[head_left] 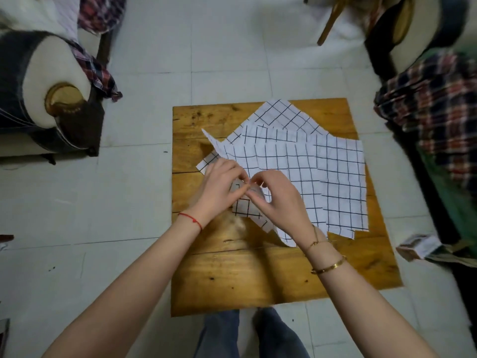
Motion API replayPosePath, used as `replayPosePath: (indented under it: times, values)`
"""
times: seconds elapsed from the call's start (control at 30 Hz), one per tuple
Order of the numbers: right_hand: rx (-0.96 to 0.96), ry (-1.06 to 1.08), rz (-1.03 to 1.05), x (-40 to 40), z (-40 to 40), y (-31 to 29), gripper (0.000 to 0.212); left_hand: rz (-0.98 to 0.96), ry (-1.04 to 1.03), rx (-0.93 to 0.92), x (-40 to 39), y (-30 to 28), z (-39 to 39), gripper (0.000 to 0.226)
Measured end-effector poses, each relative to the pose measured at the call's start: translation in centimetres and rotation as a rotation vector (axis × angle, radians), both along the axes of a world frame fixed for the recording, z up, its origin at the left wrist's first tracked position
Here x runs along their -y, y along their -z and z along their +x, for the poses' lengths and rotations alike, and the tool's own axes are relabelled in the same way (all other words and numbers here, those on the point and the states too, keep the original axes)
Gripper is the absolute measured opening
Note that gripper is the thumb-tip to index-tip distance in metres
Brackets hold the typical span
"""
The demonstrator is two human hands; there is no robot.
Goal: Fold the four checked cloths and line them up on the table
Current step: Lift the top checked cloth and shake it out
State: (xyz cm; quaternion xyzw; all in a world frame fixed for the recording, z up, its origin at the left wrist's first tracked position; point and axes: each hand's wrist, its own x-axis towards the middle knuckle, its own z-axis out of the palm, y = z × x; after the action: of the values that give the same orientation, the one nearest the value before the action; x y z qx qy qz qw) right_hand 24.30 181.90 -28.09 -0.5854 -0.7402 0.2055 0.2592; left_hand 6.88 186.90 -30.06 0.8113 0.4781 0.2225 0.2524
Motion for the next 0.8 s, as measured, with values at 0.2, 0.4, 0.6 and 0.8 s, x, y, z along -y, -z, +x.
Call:
replayPosePath:
  times: [0.2,0.4,0.6,0.8]
  values:
    - [0.087,0.057,0.064,1.8,4.2,-6.0,0.002,0.085,0.081,-0.036,0.5,-5.5,3.2,0.017]
    - [0.102,0.074,0.112,3.1,8.2,-12.0,0.002,0.137,0.118,-0.075,1.7,-10.8,4.8,0.026]
    - [0.063,0.127,0.219,3.6,12.0,-17.6,0.004,0.161,0.055,-0.151,2.2,-15.3,5.1,0.014]
    - [0.039,0.157,0.314,3.7,15.6,-23.2,0.004,0.163,-0.011,-0.19,2.6,-19.3,5.3,0.017]
